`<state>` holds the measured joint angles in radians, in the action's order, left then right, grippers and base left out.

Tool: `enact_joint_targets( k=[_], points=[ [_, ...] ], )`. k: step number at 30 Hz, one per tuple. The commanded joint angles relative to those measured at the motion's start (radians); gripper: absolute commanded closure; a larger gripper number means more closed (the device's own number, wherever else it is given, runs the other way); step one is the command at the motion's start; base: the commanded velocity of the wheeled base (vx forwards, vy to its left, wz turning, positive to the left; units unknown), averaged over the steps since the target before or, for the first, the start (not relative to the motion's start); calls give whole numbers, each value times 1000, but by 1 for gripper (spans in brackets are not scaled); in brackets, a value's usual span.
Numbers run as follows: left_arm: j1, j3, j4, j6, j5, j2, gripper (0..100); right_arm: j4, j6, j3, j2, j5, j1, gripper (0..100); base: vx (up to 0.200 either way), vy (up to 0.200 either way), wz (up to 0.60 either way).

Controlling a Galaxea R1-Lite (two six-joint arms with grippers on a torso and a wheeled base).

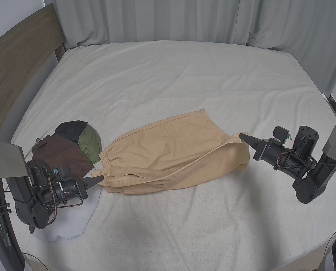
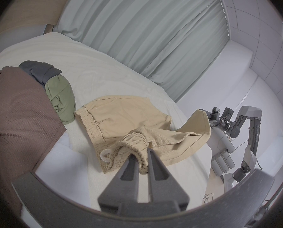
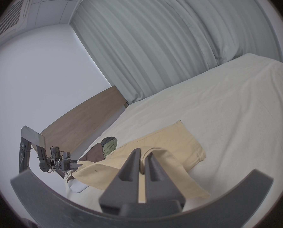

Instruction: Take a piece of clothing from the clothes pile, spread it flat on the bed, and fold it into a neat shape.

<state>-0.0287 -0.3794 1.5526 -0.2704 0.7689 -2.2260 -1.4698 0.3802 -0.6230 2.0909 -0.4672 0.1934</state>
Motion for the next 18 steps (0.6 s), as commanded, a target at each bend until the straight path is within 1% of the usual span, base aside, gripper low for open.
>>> enact_joint_targets(
  k=[1,9,11,16,18],
  points=[
    [-2,-9,3,-1,-5,3,100,25,0,-47,3,-1,4,100,0,0,0],
    [-3,-24,3,-3,-16,2,100,51,0,-149,25,-2,3,100,0,0,0],
    [-3,-27,3,-3,-34,2,100,82,0,-187,29,-2,4,100,0,0,0],
    [-3,-44,3,-3,-43,0,100,120,0,-259,43,-2,14,100,0,0,0],
    [-3,-44,3,-3,-45,0,100,120,0,-262,44,-2,14,100,0,0,0]
  ],
)
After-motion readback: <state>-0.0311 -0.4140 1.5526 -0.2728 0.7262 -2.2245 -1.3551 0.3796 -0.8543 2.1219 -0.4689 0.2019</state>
